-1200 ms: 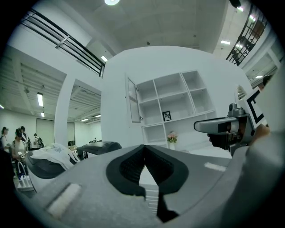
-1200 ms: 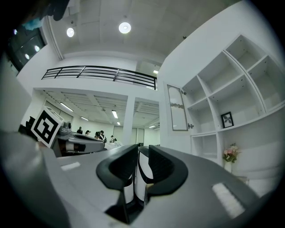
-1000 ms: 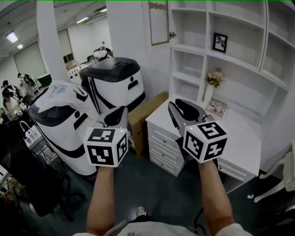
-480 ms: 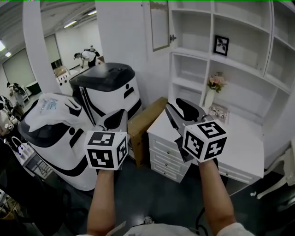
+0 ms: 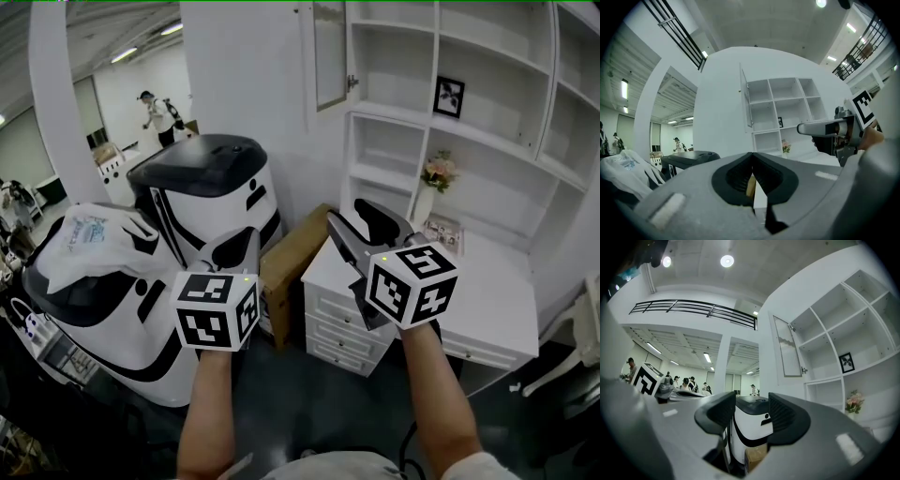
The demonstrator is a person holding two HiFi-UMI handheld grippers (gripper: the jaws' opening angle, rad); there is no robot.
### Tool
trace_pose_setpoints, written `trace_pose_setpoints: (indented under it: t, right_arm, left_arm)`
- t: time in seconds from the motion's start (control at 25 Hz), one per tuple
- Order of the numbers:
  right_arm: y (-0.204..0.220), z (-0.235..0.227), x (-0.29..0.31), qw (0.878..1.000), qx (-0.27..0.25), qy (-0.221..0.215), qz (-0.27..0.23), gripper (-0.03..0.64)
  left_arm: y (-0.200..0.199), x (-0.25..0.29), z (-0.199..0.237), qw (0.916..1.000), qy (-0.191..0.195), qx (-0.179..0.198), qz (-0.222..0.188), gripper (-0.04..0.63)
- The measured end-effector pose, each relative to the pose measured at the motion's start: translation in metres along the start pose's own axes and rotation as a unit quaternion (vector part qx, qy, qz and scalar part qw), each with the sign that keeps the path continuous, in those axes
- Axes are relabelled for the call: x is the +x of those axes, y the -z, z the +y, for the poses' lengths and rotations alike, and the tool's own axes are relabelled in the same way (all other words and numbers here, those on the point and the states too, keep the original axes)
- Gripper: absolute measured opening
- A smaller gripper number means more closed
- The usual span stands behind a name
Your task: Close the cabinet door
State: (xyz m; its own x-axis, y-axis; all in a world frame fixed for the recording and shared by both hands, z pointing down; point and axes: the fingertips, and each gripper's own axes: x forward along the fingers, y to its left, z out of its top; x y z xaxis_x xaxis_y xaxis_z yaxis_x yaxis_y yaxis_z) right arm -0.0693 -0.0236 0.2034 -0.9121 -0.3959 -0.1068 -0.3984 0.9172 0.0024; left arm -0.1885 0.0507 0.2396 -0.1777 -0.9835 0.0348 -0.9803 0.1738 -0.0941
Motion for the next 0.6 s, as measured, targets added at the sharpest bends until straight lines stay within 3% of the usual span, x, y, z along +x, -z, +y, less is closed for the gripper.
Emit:
trace_pose_setpoints:
  t: [0.6]
  right_arm:
    - [0.003,-0.014,0.051,1.000,0.000,0.015,-0.008,0.232]
  left_arm:
    - [0.013,0.029,0.029,1.0000,0.002,0.001,0.001,0.000]
